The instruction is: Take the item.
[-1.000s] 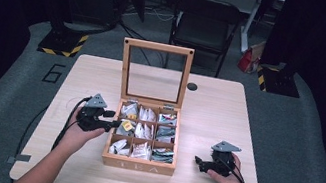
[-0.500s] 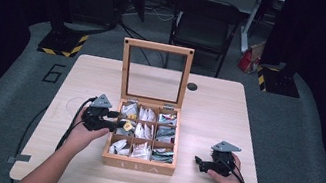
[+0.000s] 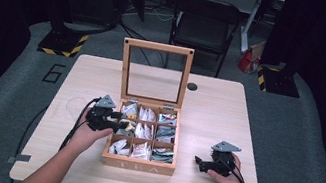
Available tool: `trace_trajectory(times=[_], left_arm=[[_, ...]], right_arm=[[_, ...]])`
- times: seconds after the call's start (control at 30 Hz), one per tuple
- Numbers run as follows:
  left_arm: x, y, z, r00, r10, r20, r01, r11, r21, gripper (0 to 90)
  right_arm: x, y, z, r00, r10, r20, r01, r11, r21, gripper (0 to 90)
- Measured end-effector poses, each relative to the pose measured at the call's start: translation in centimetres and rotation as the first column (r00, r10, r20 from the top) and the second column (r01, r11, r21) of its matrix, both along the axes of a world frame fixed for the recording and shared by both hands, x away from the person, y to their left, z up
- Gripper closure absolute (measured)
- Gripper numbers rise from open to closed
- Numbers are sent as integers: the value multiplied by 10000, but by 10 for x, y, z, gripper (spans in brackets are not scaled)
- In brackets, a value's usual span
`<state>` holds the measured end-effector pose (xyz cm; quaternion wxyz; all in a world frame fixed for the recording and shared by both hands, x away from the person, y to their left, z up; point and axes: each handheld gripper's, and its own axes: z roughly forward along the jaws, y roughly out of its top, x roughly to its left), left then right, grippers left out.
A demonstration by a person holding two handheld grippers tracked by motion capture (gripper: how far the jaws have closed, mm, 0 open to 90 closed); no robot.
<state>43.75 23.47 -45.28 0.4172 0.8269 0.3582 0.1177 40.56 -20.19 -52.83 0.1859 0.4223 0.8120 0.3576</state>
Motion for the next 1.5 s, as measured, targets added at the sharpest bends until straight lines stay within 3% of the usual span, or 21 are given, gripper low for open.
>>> trace_trajectory(times=[0.43,0.57,0.63,0.73,0.9,1.17,1.27,1.5], left_arm=[[2,-3,-3,9998,-170,-86,171,9998,77,499],[1,-5,-3,9999,-155,20,155,9999,34,541],[0,-5,-3,9997,-194,-119,194,9998,14,561],[0,-4,-1,9995,-322,69,321,9994,136,583],[-2,-4,0,9994,-346,-8,346,9993,-119,624],[-6,-2,4,9984,-560,-44,560,9984,-23,713],[-6,-3,4,9976,-683,118,681,9976,130,741],[-8,-3,5,9976,-688,4,688,9976,-28,817]], right_arm=[[0,0,0,10000,0,-7,0,10000,-14,124],[0,0,0,10000,7,-3,-7,10000,-1,124],[0,0,0,10000,-4,-3,4,10000,4,124],[0,0,0,10000,30,-4,-30,10000,-18,124],[0,0,0,10000,-8,-7,8,10000,-8,124],[0,0,0,10000,-1,-5,1,10000,-8,124],[0,0,0,10000,-3,-3,3,10000,0,124],[0,0,0,10000,-3,-6,3,10000,-10,124]])
